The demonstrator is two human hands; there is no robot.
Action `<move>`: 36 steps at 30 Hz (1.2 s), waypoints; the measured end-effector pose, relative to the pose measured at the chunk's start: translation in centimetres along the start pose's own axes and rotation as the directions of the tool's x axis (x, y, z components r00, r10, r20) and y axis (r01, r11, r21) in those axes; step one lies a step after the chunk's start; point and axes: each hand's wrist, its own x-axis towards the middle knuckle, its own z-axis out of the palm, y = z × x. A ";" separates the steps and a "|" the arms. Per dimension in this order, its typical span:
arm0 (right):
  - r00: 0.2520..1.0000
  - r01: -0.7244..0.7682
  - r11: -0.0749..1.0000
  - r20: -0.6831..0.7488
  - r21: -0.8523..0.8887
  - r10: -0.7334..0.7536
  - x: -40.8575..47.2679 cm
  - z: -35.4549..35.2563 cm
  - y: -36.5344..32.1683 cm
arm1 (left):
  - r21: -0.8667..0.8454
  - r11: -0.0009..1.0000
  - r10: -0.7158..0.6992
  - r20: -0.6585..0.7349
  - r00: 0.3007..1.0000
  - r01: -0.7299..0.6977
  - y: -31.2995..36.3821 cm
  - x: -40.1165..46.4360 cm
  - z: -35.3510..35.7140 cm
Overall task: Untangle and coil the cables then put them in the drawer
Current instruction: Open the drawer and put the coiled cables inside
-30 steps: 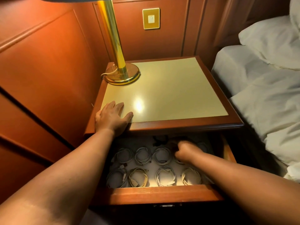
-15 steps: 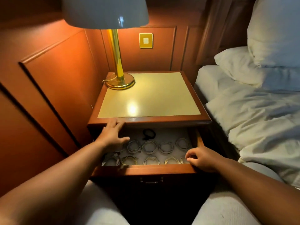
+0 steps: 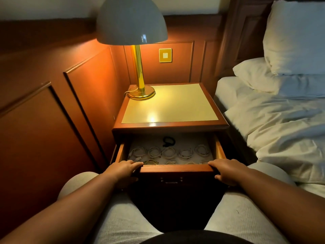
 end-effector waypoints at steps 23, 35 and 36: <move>0.981 0.101 0.991 -0.160 -0.084 -0.113 6.6 -0.2 2.3 | 0.215 0.975 0.098 -0.199 0.975 -0.054 -2.6 5.5 -0.2; 1.000 0.004 0.971 0.002 -0.241 -0.003 13.4 -7.3 6.4 | 0.028 0.999 -0.010 -0.169 0.986 0.015 -6.2 11.5 -5.3; 1.000 0.016 0.974 0.008 -0.227 -0.014 13.5 -7.2 6.4 | 0.019 1.000 -0.013 -0.186 0.982 0.017 -6.3 11.5 -5.2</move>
